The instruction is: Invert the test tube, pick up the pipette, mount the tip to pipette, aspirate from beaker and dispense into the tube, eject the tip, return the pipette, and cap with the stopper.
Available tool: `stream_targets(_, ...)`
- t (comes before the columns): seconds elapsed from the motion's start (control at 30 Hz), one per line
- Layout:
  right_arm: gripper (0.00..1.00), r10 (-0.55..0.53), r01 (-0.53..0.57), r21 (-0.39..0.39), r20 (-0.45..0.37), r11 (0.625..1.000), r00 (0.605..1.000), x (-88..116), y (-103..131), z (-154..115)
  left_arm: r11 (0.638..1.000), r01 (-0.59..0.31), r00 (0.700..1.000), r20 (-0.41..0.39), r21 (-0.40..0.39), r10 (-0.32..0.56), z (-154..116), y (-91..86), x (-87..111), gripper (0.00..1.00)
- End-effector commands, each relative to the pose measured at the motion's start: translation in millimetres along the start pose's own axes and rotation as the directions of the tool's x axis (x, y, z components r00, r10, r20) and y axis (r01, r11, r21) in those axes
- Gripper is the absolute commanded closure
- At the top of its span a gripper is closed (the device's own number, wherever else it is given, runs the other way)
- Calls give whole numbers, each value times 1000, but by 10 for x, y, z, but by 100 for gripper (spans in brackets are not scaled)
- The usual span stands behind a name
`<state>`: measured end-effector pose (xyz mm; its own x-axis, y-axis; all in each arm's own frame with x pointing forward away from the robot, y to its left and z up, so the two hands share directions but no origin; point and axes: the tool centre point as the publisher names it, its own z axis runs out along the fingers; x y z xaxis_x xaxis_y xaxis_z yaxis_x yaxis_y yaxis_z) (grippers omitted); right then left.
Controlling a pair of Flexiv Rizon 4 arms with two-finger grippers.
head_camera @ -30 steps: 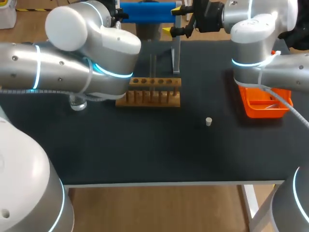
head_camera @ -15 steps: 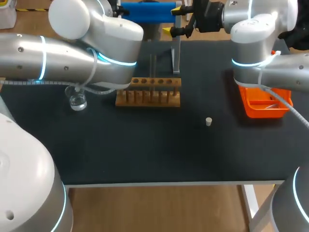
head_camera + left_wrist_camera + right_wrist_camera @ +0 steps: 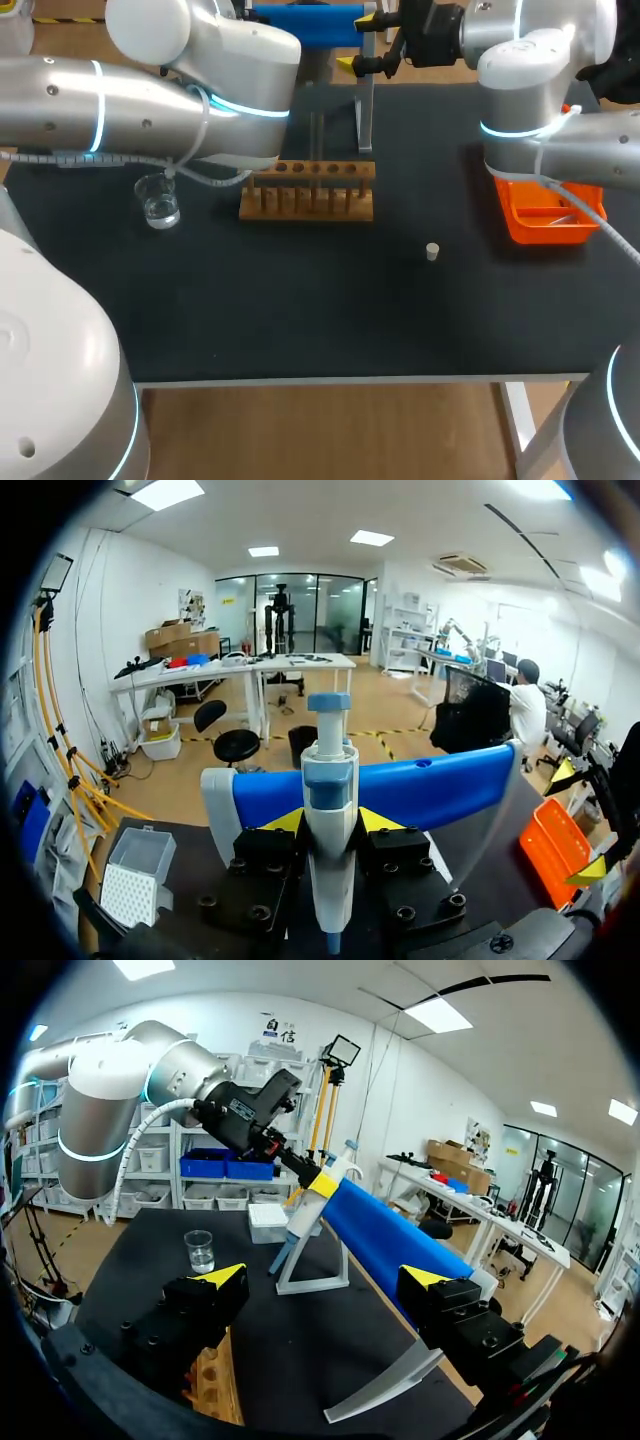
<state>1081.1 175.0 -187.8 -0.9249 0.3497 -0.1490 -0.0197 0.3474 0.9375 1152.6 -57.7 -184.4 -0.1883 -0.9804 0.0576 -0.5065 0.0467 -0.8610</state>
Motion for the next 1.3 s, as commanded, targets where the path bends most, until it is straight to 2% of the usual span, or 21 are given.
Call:
stream_targets(0.03,0,0,0,0,-2,1000,1000,-7,-3,-5,999,0,1000,1,-36,0,29,-36,5,100)
stream_targets(0.53,0,0,0,0,-2,1000,1000,-7,-3,-5,997,23,1000,4,-79,-22,101,69,-28,100)
stream_targets(1.03,0,0,0,0,-2,1000,1000,-7,-3,-5,993,43,999,16,-111,-41,202,76,-23,100)
stream_targets(1.07,0,0,0,0,-2,1000,1000,-7,-3,-5,992,49,999,18,-112,-47,206,77,-22,88)
stream_targets(1.1,0,0,0,0,-2,1000,1000,-7,-3,-5,992,54,998,21,-114,-52,211,79,-23,57)
stream_targets(1.13,0,0,0,0,-2,1000,1000,-7,-3,-5,992,57,998,20,-116,-55,216,81,-23,4)
stream_targets(1.17,0,0,0,0,-2,1000,1000,-7,-3,-5,991,59,998,19,-116,-57,218,82,-24,0)
stream_targets(1.3,0,0,0,0,-2,1000,1000,-7,-3,-5,991,66,998,14,-118,-65,223,85,-22,0)
